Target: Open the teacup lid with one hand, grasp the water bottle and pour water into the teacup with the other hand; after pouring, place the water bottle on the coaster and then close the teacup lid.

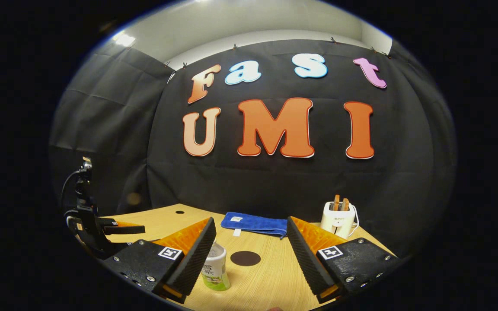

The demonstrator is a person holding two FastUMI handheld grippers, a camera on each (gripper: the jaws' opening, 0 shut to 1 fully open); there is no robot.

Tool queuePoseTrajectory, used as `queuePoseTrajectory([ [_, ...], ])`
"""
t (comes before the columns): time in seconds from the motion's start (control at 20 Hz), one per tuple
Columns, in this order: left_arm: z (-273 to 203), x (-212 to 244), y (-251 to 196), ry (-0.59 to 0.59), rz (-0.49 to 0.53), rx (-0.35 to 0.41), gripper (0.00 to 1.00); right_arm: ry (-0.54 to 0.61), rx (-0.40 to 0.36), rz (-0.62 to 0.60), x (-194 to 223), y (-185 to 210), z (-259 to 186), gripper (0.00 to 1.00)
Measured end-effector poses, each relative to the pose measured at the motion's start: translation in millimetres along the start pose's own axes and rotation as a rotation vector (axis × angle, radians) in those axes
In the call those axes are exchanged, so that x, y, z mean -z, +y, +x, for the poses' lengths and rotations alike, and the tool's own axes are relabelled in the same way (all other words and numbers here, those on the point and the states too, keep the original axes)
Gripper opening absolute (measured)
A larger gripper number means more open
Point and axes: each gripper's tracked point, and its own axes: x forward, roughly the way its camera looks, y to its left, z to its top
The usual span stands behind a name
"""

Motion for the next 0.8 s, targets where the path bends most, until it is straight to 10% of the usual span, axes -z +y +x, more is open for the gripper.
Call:
queuePoseTrajectory([
  [0.8,29.3,36.9,-6.1,0.116,0.015,0.008,0.60,0.061,0.025,-0.009,29.1,-11.6,-3.0,0.99],
])
